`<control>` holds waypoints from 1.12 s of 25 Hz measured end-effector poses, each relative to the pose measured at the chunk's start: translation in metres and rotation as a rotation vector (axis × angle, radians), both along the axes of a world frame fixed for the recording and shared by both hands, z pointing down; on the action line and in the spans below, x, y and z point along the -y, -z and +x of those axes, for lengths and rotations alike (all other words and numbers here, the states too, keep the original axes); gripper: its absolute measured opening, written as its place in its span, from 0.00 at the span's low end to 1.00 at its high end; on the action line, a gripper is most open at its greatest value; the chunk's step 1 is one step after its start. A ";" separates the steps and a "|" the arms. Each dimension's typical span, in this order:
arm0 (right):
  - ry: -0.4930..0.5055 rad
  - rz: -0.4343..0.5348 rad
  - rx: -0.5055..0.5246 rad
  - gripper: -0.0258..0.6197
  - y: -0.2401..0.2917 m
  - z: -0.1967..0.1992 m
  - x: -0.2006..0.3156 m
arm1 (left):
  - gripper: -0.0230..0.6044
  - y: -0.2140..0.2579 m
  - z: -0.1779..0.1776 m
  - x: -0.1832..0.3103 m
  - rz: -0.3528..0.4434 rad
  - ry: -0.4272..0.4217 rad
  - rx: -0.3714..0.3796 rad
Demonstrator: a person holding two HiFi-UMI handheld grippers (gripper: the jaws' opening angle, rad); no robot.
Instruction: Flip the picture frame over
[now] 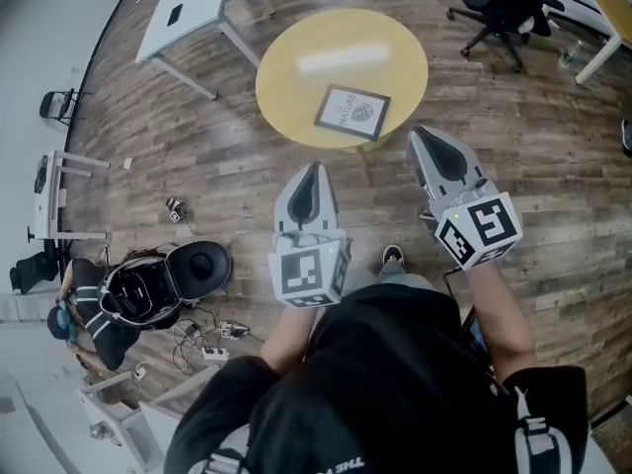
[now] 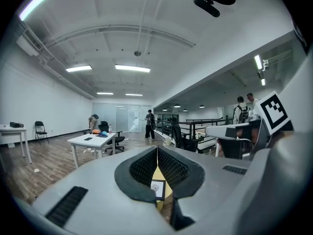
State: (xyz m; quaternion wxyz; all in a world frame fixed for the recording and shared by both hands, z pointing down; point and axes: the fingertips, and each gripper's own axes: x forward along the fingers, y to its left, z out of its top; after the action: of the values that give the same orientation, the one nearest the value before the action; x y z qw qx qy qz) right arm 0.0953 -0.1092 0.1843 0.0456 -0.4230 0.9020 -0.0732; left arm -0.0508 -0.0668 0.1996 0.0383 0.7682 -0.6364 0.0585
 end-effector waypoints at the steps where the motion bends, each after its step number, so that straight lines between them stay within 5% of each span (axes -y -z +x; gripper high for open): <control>1: -0.005 -0.007 0.007 0.07 -0.002 0.003 0.006 | 0.08 0.000 0.001 0.004 -0.003 0.001 0.006; 10: 0.013 -0.059 -0.007 0.07 -0.026 0.009 0.040 | 0.08 -0.011 0.005 0.046 -0.021 -0.025 0.028; 20: 0.025 -0.035 -0.111 0.07 -0.049 -0.037 0.119 | 0.08 -0.029 -0.044 0.136 -0.035 -0.043 -0.004; 28: 0.197 -0.047 -0.322 0.07 -0.082 -0.099 0.171 | 0.07 -0.043 -0.085 0.207 -0.025 -0.076 -0.018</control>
State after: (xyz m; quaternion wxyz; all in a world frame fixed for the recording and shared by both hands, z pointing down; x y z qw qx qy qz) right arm -0.0033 -0.2797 0.2662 -0.1165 -0.3400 0.9327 -0.0299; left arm -0.1355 -0.2739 0.2428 0.0516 0.7919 -0.6055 0.0608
